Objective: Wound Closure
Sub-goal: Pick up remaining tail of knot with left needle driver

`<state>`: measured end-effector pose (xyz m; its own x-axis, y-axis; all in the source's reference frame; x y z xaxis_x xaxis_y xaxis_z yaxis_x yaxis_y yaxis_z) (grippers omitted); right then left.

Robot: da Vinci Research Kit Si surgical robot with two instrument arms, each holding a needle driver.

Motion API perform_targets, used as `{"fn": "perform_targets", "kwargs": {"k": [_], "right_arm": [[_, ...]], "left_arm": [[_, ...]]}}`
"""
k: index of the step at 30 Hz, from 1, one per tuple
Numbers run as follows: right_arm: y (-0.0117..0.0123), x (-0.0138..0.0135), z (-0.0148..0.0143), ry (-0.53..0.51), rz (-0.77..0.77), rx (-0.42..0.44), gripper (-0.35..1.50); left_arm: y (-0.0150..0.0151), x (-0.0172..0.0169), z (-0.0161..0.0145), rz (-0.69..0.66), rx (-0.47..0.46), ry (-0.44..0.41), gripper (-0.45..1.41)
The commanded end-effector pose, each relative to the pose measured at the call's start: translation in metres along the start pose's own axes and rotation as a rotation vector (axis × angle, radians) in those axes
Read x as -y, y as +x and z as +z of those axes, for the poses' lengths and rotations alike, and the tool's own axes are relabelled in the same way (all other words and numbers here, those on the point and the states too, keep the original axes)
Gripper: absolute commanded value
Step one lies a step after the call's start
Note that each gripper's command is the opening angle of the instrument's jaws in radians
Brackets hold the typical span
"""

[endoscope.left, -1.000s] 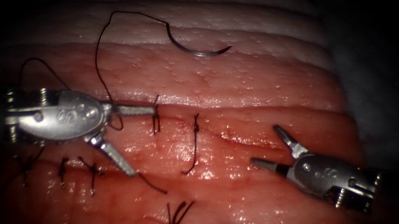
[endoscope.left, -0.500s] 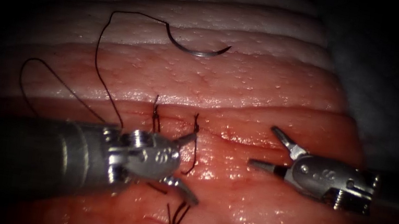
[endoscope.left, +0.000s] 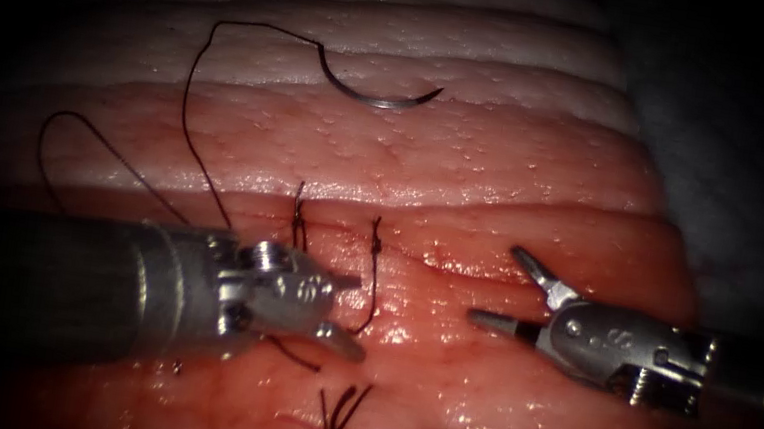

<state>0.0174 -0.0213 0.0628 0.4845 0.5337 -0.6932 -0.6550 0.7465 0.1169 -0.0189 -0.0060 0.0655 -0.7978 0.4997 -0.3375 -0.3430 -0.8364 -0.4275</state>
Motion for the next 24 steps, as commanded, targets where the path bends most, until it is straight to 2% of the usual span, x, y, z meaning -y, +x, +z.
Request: {"fn": "perform_targets", "kwargs": {"k": [1,3,5,9,14,20,24], "right_arm": [[-0.0001,0.0005,0.0007,0.002,0.0,-0.001,0.93],[-0.0001,0.0005,0.0007,0.002,0.0,-0.001,0.93],[0.0,0.0006,0.0007,0.002,0.0,-0.001,0.93],[0.0,0.0007,0.0006,0.002,0.0,-0.001,0.93],[0.0002,0.0011,0.0008,0.018,-0.005,-0.007,0.96],[0.0015,0.0042,0.0022,0.095,-0.092,-0.063,1.06],[0.0025,0.0057,0.0033,0.122,-0.117,-0.082,0.91]], "left_arm": [[0.0003,0.0002,0.0006,0.0,-0.002,0.0,0.29],[0.0002,0.0002,0.0006,0.002,0.004,-0.001,-0.01],[0.0002,0.0001,0.0007,-0.001,0.007,-0.011,-0.45],[0.0004,0.0004,0.0003,0.056,0.004,-0.022,-0.45],[0.0006,0.0011,-0.0006,0.063,-0.001,-0.033,-0.45],[0.0007,0.0026,-0.0022,0.059,-0.037,-0.027,-0.45],[0.0008,0.0035,-0.0032,0.053,-0.052,-0.017,-0.45]]}}
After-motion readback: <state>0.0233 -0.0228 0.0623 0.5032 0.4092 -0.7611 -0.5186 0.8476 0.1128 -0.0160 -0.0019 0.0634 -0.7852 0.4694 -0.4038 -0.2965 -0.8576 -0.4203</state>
